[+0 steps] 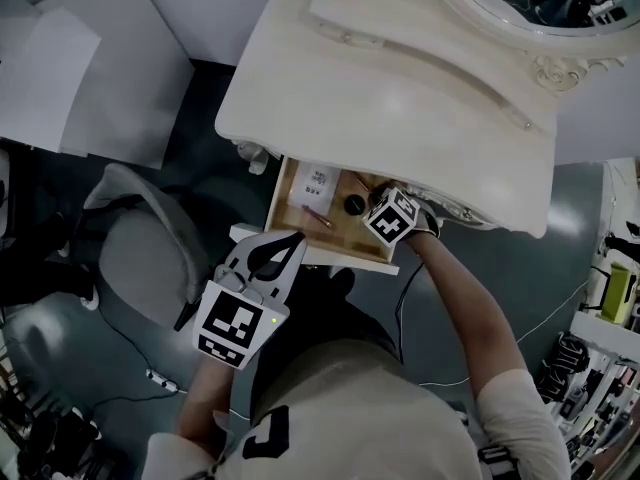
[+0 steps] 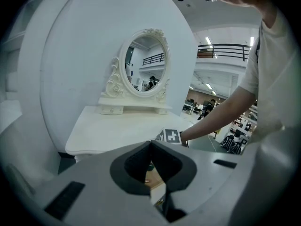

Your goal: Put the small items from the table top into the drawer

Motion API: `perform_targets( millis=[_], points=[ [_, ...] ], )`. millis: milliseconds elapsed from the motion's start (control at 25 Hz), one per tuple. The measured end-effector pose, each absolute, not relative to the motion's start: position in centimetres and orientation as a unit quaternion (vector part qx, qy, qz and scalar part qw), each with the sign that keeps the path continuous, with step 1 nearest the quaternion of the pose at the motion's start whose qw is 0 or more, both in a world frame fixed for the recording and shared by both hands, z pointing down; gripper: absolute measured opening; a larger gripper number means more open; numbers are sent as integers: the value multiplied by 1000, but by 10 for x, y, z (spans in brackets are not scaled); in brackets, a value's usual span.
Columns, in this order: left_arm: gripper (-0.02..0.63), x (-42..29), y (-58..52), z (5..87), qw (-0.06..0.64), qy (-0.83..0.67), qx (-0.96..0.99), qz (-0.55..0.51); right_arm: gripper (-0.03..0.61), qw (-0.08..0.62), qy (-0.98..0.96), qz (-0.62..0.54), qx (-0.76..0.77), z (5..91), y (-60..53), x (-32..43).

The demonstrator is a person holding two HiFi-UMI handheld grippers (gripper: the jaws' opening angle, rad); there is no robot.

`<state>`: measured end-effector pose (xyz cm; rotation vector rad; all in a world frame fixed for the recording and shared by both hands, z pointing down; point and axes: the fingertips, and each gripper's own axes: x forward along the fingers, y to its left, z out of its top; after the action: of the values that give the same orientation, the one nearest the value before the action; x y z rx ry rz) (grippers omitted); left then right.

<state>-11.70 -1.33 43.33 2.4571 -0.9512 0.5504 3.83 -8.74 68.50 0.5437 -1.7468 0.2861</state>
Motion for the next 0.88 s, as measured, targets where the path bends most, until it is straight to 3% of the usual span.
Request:
perform_targets(
  millis=[520,600,880],
  points=[
    [58,-129,-13,438,229,-353,884,204,65,616,-743,118,234,696,-89,37],
    [58,-125,-13,436,224,-351,886,204,127,607,-747,129,237,693,-86,37],
    [58,-103,-10,422,203,-346,892,208,127,520,-794,145,281,639,-78,39]
  ],
)
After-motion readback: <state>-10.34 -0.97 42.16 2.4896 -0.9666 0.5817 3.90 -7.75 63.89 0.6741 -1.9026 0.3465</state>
